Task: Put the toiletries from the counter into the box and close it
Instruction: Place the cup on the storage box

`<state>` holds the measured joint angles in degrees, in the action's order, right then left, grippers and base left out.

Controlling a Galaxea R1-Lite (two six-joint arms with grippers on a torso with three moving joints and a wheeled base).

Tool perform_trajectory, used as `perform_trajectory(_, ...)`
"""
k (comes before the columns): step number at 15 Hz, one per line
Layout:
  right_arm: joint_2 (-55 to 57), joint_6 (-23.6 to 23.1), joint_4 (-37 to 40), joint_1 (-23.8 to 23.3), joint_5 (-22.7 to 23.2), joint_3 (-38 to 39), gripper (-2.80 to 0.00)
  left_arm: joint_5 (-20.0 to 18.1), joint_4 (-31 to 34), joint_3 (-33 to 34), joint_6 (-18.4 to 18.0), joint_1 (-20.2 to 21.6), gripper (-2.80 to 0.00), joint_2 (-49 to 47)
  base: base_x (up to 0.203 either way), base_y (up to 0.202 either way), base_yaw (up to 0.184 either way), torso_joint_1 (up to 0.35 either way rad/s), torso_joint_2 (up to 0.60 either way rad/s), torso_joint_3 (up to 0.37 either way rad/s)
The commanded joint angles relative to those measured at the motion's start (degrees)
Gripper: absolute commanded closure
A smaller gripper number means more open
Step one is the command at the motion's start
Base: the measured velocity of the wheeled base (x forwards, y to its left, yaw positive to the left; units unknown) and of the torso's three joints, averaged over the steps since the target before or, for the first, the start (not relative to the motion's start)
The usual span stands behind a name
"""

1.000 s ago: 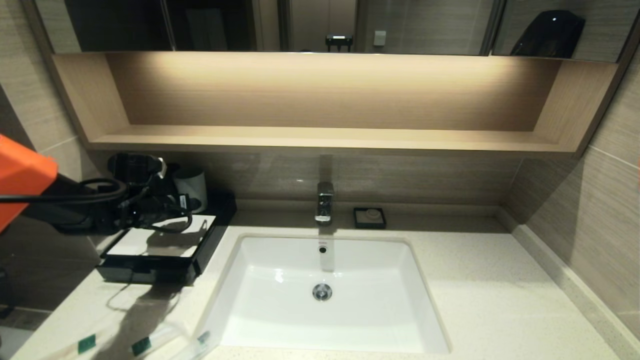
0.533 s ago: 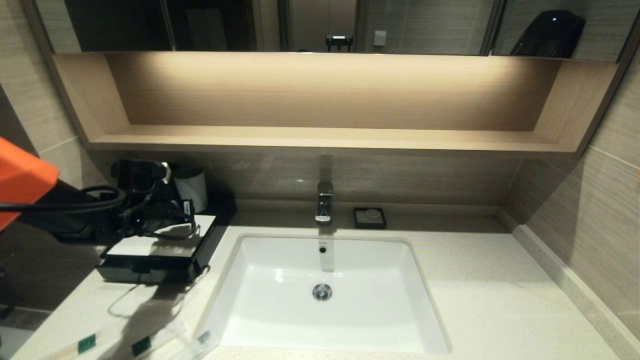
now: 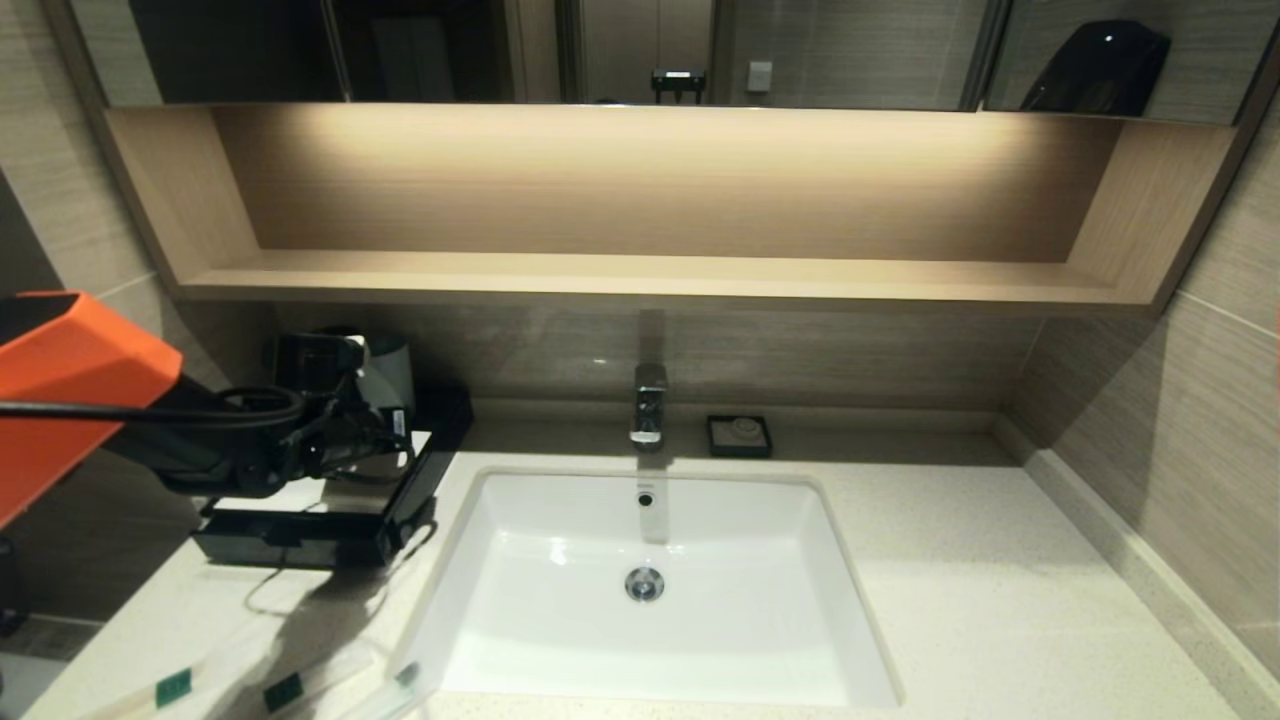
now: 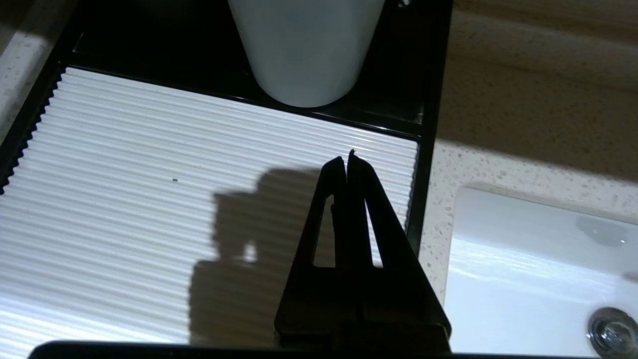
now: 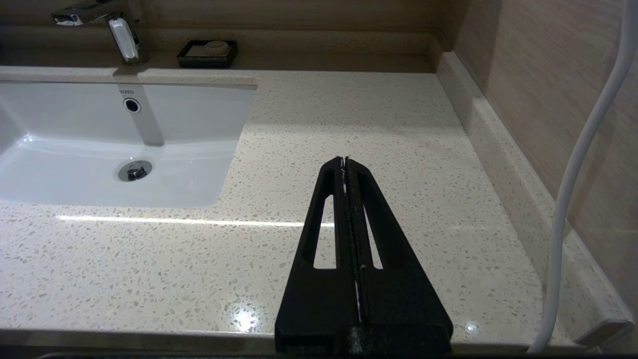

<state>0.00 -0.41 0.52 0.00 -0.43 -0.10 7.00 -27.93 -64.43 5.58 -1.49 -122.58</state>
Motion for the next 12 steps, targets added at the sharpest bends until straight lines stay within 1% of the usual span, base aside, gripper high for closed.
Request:
perform_trajectory(1, 0.00, -0.02, 0.01, 0.00, -0.01, 0.01, 0.00, 1.26, -0.33, -2.31, -0.02, 0.05, 0.00, -3.45, 0.000, 0.000, 0.000, 0.000, 0.00, 0.000)
perform_trajectory(8, 0.00, -0.02, 0.01, 0.00, -0.01, 0.01, 0.00, 1.44, -1.59, -6.51, 0.04, 0.47, 0.00, -7.71, 0.000, 0.000, 0.000, 0.000, 0.00, 0.000)
perform_trajectory(12, 0.00, -0.02, 0.01, 0.00, -0.01, 0.01, 0.00, 1.44, -1.85, -7.44, 0.04, 0.61, 0.00, -7.94, 0.000, 0.000, 0.000, 0.000, 0.00, 0.000)
